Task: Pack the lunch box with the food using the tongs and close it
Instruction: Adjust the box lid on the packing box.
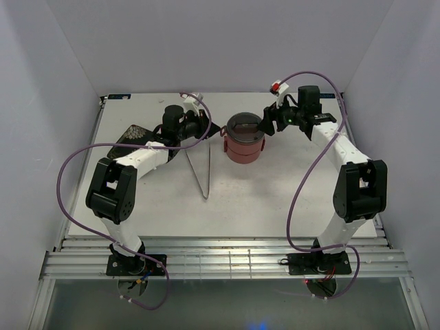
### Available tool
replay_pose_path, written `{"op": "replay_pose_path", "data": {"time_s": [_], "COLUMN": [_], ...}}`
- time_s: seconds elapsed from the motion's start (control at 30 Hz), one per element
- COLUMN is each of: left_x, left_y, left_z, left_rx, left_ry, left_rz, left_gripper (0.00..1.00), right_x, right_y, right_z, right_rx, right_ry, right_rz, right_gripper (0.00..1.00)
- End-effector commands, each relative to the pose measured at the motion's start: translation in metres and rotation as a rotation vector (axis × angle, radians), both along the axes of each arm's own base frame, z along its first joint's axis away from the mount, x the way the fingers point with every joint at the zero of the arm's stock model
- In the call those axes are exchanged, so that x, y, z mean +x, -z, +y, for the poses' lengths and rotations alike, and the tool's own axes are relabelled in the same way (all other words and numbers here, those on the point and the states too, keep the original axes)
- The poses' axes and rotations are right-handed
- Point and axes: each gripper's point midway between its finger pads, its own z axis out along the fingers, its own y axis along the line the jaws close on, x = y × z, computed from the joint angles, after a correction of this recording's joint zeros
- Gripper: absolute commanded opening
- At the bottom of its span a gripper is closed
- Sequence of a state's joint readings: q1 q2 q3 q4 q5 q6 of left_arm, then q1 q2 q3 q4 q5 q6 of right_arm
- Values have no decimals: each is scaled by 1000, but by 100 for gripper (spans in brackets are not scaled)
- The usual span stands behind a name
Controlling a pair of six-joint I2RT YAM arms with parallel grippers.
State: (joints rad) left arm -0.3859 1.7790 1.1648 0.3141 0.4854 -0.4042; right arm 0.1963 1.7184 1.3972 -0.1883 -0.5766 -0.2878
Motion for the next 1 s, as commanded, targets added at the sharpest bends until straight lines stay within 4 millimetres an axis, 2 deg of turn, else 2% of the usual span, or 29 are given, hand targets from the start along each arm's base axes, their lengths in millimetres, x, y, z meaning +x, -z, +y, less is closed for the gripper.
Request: {"op": "replay_pose_path", "data": {"time_s": [0.0,0.03,0.1,0.17,0.27,0.47,0.67,0.83,0.97], "left_x": [2,2,3,2,2,4,9,10,7], "left_y": [-21,-21,-22,-24,-27,-30,-31,-41,-48], "left_z": [-4,-4,-4,-5,-7,-19,-23,-25,-35], "left_rx": [-17,-16,-17,-20,-25,-39,-35,-42,-41], "left_ry": [16,16,11,15,22,48,43,48,69], "left_rz": [-42,-44,-44,-47,-50,-50,-58,-78,-104], "left_gripper": [17,17,17,17,17,17,17,18,18], "right_x": [-3,-1,6,9,13,5,0,1,0], "right_y": [-13,-7,-10,-2,-2,10,20,15,11], "right_z": [16,17,18,19,25,34,32,30,31], "right_rx": [28,18,14,7,14,25,36,49,69], "right_ry": [-149,-153,-161,-169,-184,-197,-174,-133,-115], "right_rz": [-53,-41,-51,-32,-37,-11,17,34,31], "right_gripper": [73,73,73,73,72,67,66,66,64]}}
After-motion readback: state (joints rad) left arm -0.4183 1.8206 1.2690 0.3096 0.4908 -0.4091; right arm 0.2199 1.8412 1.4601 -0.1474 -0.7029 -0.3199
